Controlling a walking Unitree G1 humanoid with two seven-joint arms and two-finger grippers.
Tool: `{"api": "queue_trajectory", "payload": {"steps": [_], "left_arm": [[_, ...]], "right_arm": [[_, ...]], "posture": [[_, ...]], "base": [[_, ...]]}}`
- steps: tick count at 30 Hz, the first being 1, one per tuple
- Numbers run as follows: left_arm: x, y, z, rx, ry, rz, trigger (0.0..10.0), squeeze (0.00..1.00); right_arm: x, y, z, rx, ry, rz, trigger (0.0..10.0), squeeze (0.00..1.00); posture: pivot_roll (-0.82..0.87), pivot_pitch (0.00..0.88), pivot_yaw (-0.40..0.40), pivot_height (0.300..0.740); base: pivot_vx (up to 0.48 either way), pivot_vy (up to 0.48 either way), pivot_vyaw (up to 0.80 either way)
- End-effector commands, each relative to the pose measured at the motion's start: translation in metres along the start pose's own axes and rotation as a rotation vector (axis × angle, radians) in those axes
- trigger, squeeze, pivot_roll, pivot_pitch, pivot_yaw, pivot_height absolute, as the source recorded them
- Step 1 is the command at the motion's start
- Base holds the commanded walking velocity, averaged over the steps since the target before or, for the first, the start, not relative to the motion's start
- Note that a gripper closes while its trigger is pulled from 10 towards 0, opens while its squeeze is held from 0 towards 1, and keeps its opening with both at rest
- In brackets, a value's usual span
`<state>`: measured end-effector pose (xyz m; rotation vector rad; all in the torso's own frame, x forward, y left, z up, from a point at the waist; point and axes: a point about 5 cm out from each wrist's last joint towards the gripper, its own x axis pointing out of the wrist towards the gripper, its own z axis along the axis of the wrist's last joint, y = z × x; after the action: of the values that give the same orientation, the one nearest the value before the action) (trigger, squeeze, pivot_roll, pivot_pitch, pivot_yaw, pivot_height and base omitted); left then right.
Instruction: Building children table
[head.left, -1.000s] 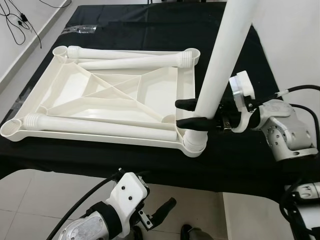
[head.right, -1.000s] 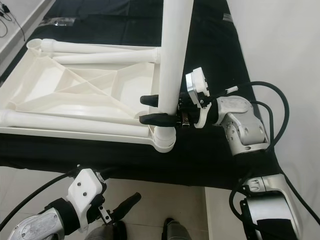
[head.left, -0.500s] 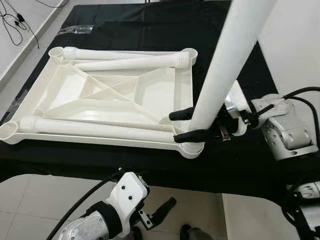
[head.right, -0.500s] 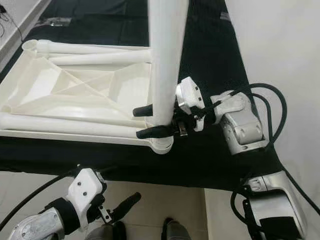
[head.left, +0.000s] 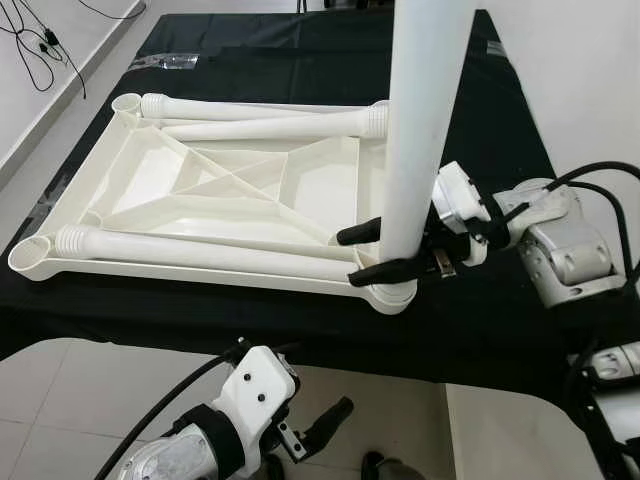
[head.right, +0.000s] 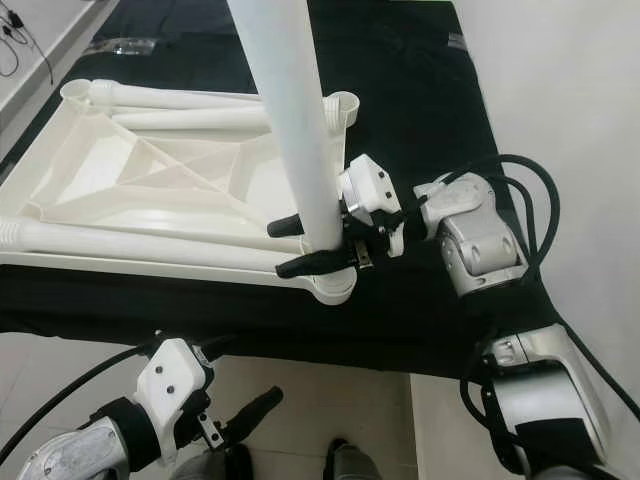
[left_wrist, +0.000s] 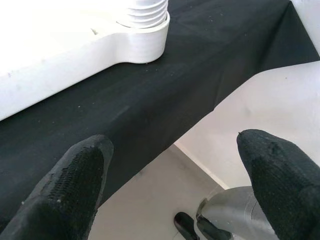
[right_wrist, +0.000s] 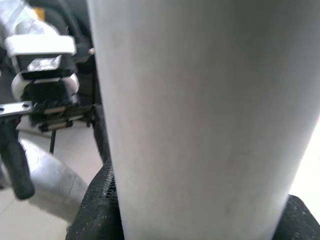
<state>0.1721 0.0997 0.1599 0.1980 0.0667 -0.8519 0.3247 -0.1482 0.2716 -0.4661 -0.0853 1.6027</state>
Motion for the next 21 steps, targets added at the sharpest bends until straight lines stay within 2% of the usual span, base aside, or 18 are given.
{"api": "queue_trajectory", "payload": {"steps": [1, 8, 21], "left_arm": [[-0.0006, -0.0027, -0.0046, -0.013, 0.019, -0.009, 10.0, 0.0], [-0.0007, -0.0018, -0.0041, -0.013, 0.018, -0.008, 10.0, 0.0], [-0.0008, -0.0011, -0.0038, -0.011, 0.019, -0.007, 10.0, 0.0]], "right_arm": [[0.0022, 0.0078, -0.0365, 0.181, 0.063, -0.028, 10.0, 0.0], [-0.0005, 0.0022, -0.0324, 0.257, -0.102, -0.072, 10.0, 0.0], [0.0007, 0.0024, -0.0404, 0.299, -0.128, -0.1, 10.0, 0.0]], "posture": [[0.07, 0.294, 0.016, 0.74], [0.08, 0.299, 0.017, 0.74], [0.08, 0.305, 0.017, 0.74]], "base": [[0.0, 0.0, 0.0], [0.0, 0.0, 0.0], [0.0, 0.0, 0.0]]}}
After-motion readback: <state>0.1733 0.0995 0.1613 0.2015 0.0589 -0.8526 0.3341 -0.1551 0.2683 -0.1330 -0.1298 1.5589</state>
